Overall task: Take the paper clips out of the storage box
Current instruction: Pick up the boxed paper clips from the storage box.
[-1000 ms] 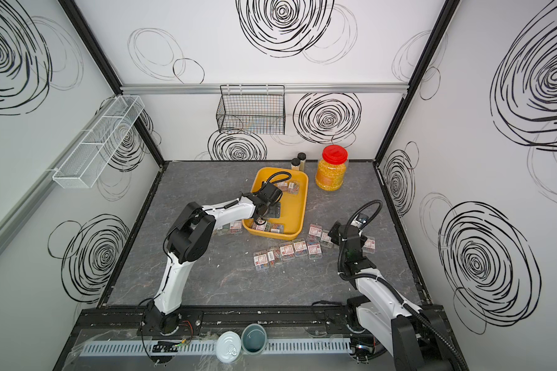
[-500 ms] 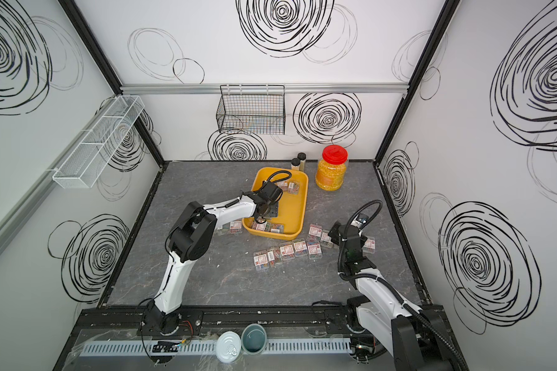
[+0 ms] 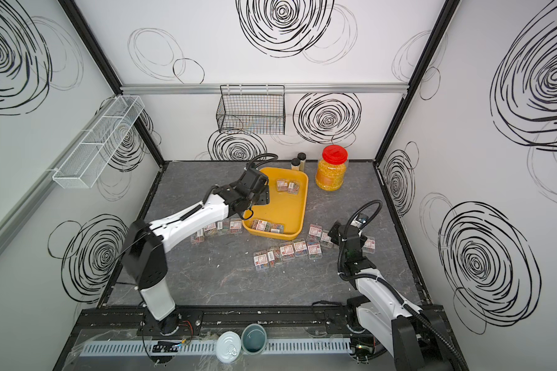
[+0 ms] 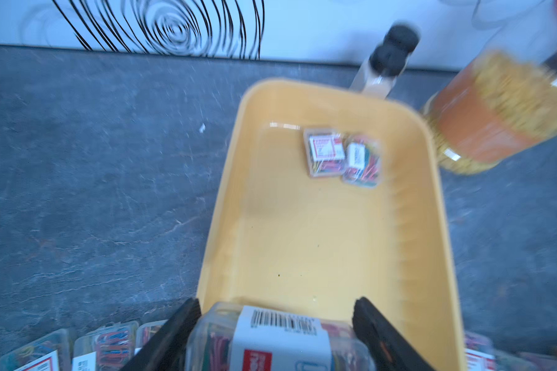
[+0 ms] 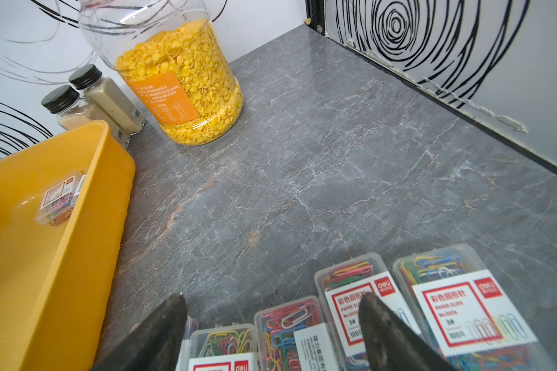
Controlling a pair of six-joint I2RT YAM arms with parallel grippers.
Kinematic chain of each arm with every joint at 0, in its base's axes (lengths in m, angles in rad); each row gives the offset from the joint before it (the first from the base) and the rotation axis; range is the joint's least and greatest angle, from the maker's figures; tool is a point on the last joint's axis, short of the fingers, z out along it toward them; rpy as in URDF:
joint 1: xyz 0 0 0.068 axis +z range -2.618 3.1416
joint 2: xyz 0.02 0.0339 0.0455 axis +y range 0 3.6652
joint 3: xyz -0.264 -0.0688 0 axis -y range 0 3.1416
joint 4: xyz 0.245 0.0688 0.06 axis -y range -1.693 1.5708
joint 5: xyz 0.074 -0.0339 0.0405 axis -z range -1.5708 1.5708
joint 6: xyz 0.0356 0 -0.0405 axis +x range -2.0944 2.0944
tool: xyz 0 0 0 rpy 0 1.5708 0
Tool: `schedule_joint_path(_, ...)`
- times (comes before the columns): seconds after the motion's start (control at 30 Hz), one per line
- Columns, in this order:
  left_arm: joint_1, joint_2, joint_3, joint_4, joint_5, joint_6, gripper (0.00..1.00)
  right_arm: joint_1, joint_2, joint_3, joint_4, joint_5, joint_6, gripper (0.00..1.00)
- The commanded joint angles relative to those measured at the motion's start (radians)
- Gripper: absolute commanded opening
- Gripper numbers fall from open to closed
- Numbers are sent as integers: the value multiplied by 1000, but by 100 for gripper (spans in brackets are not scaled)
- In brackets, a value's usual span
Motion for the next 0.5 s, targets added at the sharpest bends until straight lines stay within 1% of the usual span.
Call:
schedule_joint_path(0.0,2,-139,-160,46,-94,-98,55,6,-15,23,21,15,-6,86)
schedule_joint_path(0.13,-4,-319,-373,87,-119,-178,54,7,-18,20,22,16,-6,86)
schedule_joint_path(0.2,-15,-380,-453,95,-127,-172,54,8,-19,20,19,16,-9,86)
schedule_joint_path(0.27,-28,-429,-522,111,-127,-110,54,11,-17,20,20,17,-8,86)
schedule_joint_path(0.4,-56,-511,-627,97,-193,26,54,16,-22,20,16,24,-11,86)
schedule_joint_path(0.47,-69,-569,-683,92,-220,81,51,20,-25,18,16,28,-11,86)
